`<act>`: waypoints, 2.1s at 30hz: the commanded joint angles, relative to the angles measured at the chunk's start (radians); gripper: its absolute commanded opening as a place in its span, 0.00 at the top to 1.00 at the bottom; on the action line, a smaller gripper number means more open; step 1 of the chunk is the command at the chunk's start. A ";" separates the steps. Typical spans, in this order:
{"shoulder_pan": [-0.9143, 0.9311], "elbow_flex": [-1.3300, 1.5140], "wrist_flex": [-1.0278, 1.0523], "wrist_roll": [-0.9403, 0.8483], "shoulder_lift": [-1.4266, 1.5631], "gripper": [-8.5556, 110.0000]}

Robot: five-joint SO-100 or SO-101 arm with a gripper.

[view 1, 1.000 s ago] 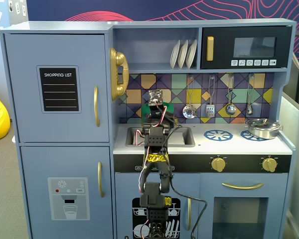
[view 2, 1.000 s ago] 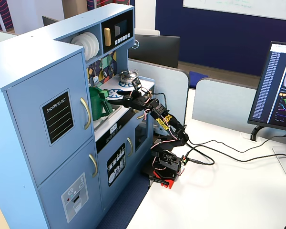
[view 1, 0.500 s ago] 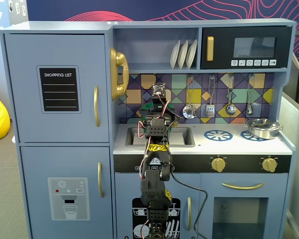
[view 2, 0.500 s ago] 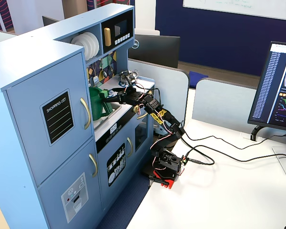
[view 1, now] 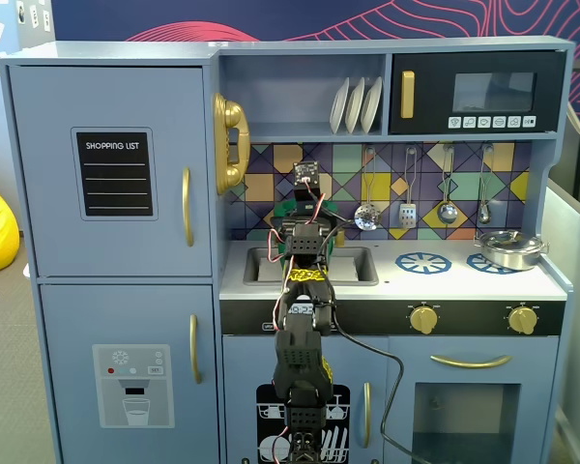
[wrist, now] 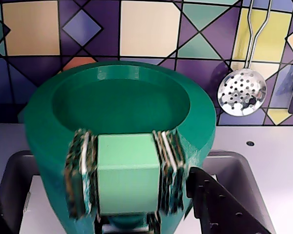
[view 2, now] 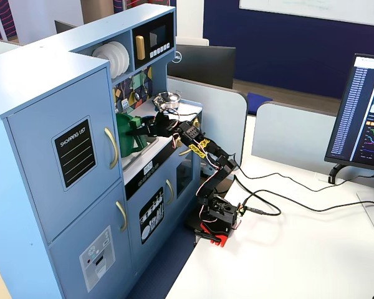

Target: Take off the lid from the green recipient and place it on the counter

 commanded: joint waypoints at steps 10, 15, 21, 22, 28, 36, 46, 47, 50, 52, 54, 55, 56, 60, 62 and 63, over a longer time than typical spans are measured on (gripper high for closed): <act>-0.046 -0.087 -0.008 -0.037 -0.014 0.89; -0.055 -0.094 0.014 -0.034 -0.018 0.93; -0.054 -0.121 0.011 -0.052 -0.017 0.93; -0.052 -0.132 0.011 -0.054 -0.017 0.93; -0.029 -0.199 0.011 -0.081 -0.017 0.93; 0.107 -0.229 0.009 -0.086 0.005 0.93; 0.445 -0.112 -0.067 -0.060 0.069 0.93; 0.465 -0.083 -0.080 -0.066 0.078 0.93; 0.497 0.051 -0.175 -0.078 0.104 0.93; 0.506 0.126 -0.235 -0.094 0.101 0.93; 0.523 0.193 -0.301 -0.091 0.080 0.93; 0.534 0.222 -0.336 -0.089 0.061 0.93; 0.541 0.249 -0.364 -0.087 0.043 0.93; 0.560 0.376 -0.546 -0.101 -0.028 0.93; 0.566 0.405 -0.569 -0.097 -0.058 0.93; 0.571 0.416 -0.578 -0.095 -0.074 0.93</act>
